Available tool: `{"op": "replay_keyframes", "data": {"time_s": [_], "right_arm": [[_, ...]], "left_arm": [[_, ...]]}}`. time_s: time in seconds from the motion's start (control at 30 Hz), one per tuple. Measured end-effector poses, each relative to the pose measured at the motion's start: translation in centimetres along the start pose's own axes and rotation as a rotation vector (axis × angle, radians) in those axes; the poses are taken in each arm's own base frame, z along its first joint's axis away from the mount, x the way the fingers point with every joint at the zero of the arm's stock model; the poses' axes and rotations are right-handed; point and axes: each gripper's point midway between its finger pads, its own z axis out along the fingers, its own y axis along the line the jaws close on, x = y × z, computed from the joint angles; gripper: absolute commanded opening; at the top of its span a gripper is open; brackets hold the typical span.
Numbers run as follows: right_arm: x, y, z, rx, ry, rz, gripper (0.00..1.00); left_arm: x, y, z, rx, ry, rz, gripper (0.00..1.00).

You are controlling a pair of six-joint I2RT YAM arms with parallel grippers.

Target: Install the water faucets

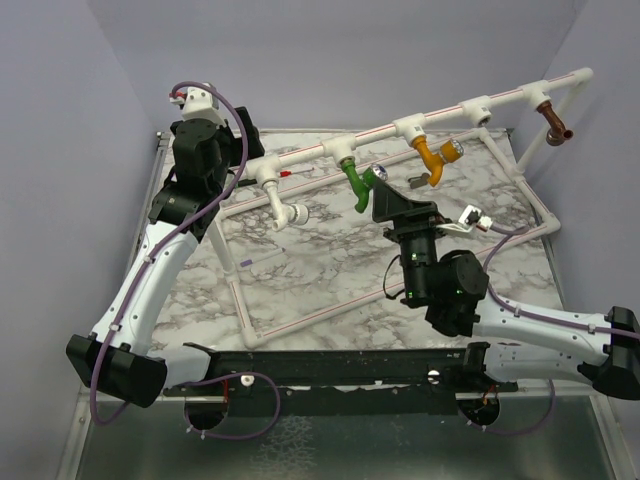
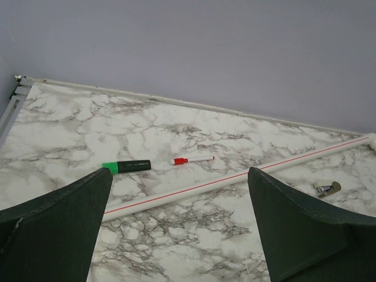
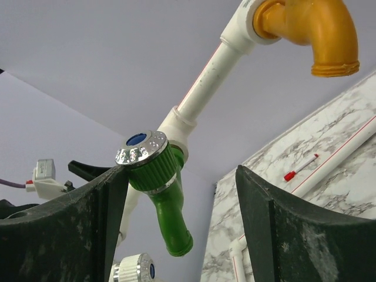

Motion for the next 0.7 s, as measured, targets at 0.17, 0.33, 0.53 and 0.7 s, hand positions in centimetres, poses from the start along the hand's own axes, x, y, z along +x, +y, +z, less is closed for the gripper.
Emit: {"op": "replay_keyframes", "data": {"time_s": [0.17, 0.33, 0.53, 0.7], "right_arm": [[-0.1, 0.3, 0.0, -0.029, 0.003, -0.068, 0.76], [0.4, 1.3, 0.0, -0.107, 0.039, -0.191, 0.75], [-1.8, 5.1, -0.2, -0.238, 0.061, -0.324, 0.75], [-4.7, 6.4, -0.8, -0.29, 0.038, -0.378, 0.76]], "left_arm": [[0.0, 0.0, 0.0, 0.0, 0.0, 0.0, 0.99], [0.0, 0.0, 0.0, 0.0, 0.0, 0.0, 0.99], [0.0, 0.0, 0.0, 0.0, 0.0, 0.0, 0.99], [0.0, 0.0, 0.0, 0.0, 0.0, 0.0, 0.99]]}}
